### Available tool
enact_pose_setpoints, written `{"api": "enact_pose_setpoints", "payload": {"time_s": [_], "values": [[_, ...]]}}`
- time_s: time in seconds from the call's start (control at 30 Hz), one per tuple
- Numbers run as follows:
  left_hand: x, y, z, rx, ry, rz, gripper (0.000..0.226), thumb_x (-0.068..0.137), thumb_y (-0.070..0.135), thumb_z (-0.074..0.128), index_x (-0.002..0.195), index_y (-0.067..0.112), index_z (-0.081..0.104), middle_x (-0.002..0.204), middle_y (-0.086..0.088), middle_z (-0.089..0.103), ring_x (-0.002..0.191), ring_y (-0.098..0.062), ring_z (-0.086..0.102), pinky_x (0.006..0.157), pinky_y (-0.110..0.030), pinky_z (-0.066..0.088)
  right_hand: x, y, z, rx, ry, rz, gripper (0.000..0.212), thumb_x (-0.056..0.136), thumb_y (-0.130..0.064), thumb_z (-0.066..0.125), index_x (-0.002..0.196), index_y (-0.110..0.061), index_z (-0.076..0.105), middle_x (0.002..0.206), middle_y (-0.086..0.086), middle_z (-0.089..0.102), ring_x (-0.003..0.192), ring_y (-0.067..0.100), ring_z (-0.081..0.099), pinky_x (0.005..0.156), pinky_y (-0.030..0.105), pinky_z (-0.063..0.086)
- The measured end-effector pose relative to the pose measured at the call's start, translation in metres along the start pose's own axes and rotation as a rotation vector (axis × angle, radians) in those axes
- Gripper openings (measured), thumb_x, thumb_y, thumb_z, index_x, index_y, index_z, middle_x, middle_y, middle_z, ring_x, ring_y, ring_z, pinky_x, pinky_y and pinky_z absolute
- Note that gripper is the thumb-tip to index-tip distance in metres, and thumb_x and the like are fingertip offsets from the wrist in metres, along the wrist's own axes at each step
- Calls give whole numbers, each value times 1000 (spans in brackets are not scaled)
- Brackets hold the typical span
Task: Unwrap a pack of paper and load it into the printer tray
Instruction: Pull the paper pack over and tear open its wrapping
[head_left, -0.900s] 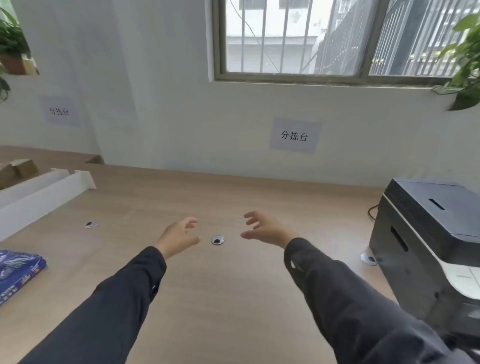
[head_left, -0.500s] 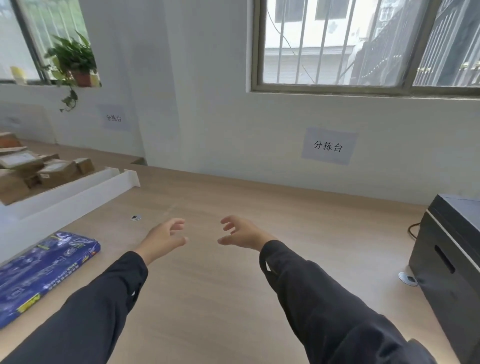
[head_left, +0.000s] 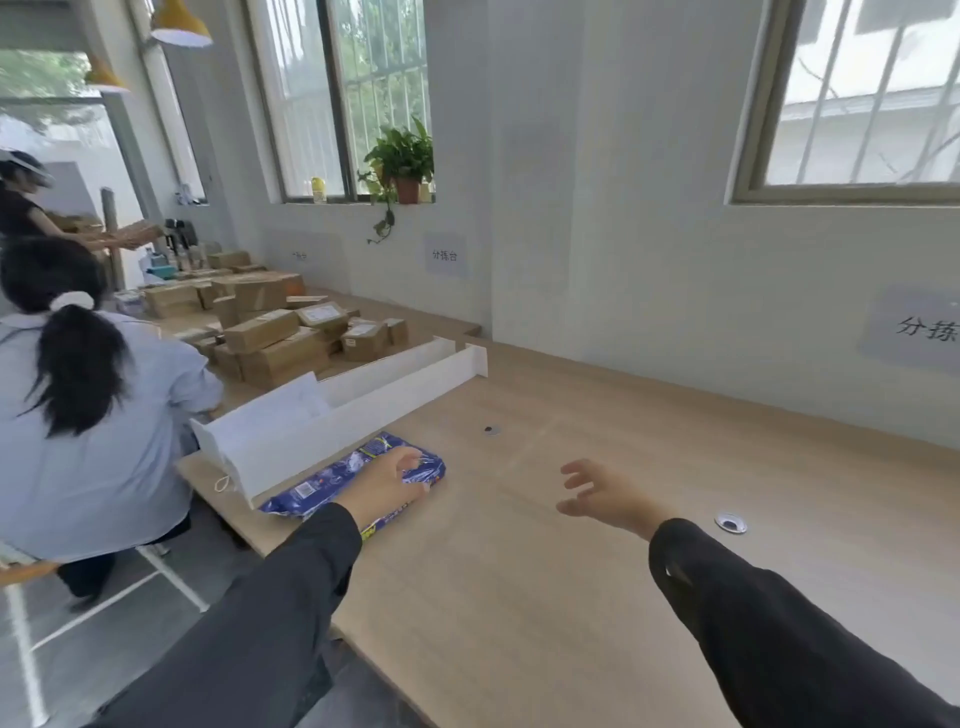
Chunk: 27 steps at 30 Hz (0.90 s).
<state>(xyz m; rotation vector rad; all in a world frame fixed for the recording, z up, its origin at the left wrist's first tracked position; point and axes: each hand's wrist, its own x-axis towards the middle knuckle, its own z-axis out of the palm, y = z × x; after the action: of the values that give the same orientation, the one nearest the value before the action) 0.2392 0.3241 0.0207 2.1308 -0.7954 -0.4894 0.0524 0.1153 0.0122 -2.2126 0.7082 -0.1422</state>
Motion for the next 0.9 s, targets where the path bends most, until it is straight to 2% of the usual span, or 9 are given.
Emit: {"api": "enact_pose_setpoints", "payload": {"time_s": [0.13,0.2,0.27,0.47,0.53,0.6,0.67,0.73,0.9], "values": [[-2,-57,-53,9,28,-46,56,84,9,62,135,6,40,140,-14,48,131,-25,43,107,-29,34,23,-34,44,1,-25,-7,52,83,-17,66,130,-12,44,129,10,53,98,17,51,91,29,43],[-2,-81,-69,-6,44,-75,55,85,8,61,135,6,40,139,-12,48,131,-25,43,104,-27,35,36,-51,65,-8,-53,-13,52,82,-17,66,130,-13,45,128,10,54,98,17,51,93,30,43],[-2,-103,-82,-22,61,-108,55,84,8,62,135,5,40,139,-13,48,131,-25,43,101,-26,36,49,-68,84,-32,-78,-18,53,82,-17,67,130,-13,45,122,8,55,98,17,52,97,34,43],[13,-162,-117,-73,116,-215,56,84,5,61,135,4,39,139,-12,47,130,-23,45,105,-29,37,100,-104,132,-52,-127,-51,53,79,-16,70,127,-12,49,107,1,52,93,17,53,97,37,45],[23,-181,-126,-88,132,-256,56,83,5,62,135,4,40,139,-15,48,128,-25,47,102,-30,39,121,-109,148,-65,-149,-51,53,79,-16,69,127,-12,48,110,2,53,94,17,53,96,35,45],[38,-198,-133,-83,124,-286,55,84,5,62,134,5,40,139,-15,49,125,-25,48,91,-24,39,146,-115,161,-63,-178,-58,53,80,-14,68,129,-11,47,111,2,50,94,17,51,91,32,44],[58,-211,-141,-86,133,-304,53,84,5,61,133,4,42,137,-15,50,115,-23,52,86,-20,35,176,-119,173,-60,-204,-67,53,81,-13,67,130,-10,46,113,3,48,94,17,50,94,33,43],[81,-223,-148,-92,148,-320,52,83,4,61,132,3,44,135,-16,52,107,-18,51,88,-20,36,208,-123,183,-67,-216,-81,53,82,-14,66,130,-9,45,123,8,51,97,16,48,98,33,42],[137,-238,-158,-102,98,-362,51,83,3,61,131,2,43,136,-16,51,120,-23,50,100,-28,41,284,-129,201,-63,-300,-67,54,83,-20,64,132,-14,43,134,8,48,104,16,50,102,32,41]]}}
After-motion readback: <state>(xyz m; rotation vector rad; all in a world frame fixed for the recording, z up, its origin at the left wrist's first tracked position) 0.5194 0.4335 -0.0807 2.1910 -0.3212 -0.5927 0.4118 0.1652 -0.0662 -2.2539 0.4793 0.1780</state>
